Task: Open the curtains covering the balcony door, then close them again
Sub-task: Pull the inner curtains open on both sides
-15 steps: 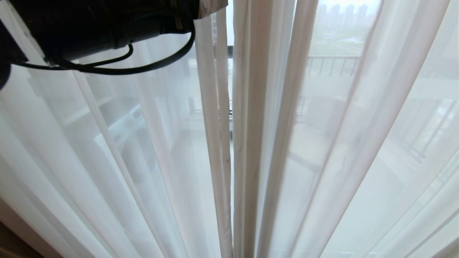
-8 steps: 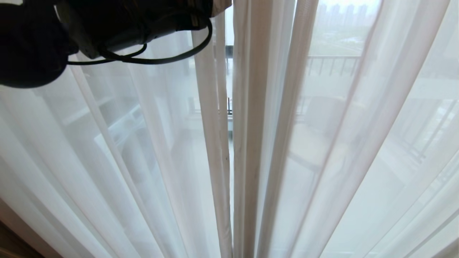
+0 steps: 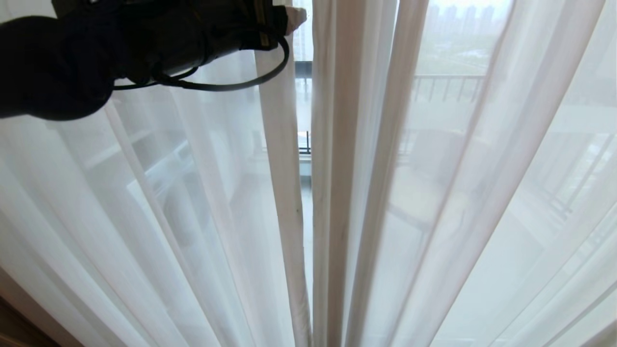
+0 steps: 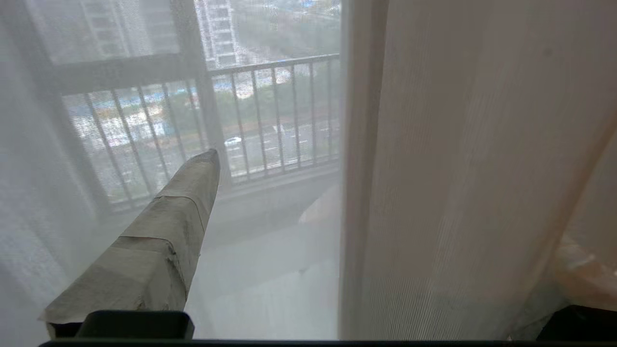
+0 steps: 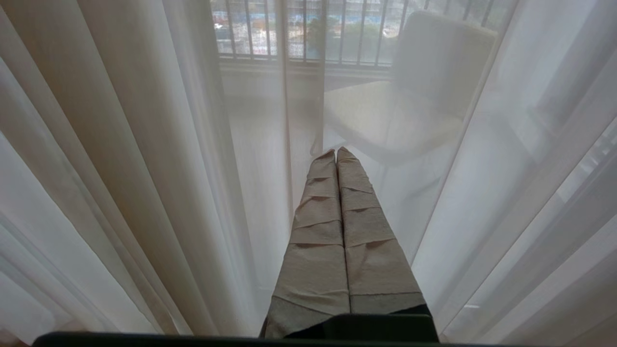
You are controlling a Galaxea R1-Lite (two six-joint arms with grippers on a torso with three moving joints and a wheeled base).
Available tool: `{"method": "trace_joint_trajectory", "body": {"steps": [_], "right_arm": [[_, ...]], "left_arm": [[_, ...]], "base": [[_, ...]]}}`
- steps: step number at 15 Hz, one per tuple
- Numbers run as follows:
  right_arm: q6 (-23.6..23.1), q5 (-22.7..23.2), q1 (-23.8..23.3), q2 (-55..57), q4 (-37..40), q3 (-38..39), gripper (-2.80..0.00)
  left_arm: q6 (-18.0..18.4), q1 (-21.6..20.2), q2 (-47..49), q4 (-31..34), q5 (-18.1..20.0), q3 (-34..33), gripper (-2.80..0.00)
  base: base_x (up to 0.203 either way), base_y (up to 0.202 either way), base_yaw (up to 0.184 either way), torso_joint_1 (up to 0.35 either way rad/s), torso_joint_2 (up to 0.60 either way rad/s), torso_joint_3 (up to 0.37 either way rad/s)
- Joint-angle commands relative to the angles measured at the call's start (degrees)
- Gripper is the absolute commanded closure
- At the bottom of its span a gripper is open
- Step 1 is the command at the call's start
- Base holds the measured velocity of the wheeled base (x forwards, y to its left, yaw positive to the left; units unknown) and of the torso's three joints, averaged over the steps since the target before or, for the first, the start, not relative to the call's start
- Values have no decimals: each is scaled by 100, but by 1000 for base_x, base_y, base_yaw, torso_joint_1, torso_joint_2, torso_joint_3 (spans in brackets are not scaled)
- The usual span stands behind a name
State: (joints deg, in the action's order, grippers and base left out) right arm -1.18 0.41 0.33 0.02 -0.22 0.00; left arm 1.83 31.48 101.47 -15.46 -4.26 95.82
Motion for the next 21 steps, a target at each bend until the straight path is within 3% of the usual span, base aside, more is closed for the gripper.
{"method": "trace_joint_trajectory", "body": {"steps": [1, 12, 13, 21], "right_arm": [[-5, 2, 2, -2, -4, 0, 0], [-5, 2, 2, -2, -4, 0, 0], [-5, 2, 2, -2, -4, 0, 0], [-5, 2, 2, 3, -4, 0, 0]], "left_arm": [[88, -1, 94, -27, -119, 113, -280], [89, 8, 418, -45, -119, 422, -280], [98, 8, 444, -53, -119, 439, 0], [115, -80, 417, -46, -237, 429, 0]], "base": [[0, 0, 0, 0, 0, 0], [0, 0, 0, 0, 0, 0], [0, 0, 0, 0, 0, 0], [0, 0, 0, 0, 0, 0]]}}
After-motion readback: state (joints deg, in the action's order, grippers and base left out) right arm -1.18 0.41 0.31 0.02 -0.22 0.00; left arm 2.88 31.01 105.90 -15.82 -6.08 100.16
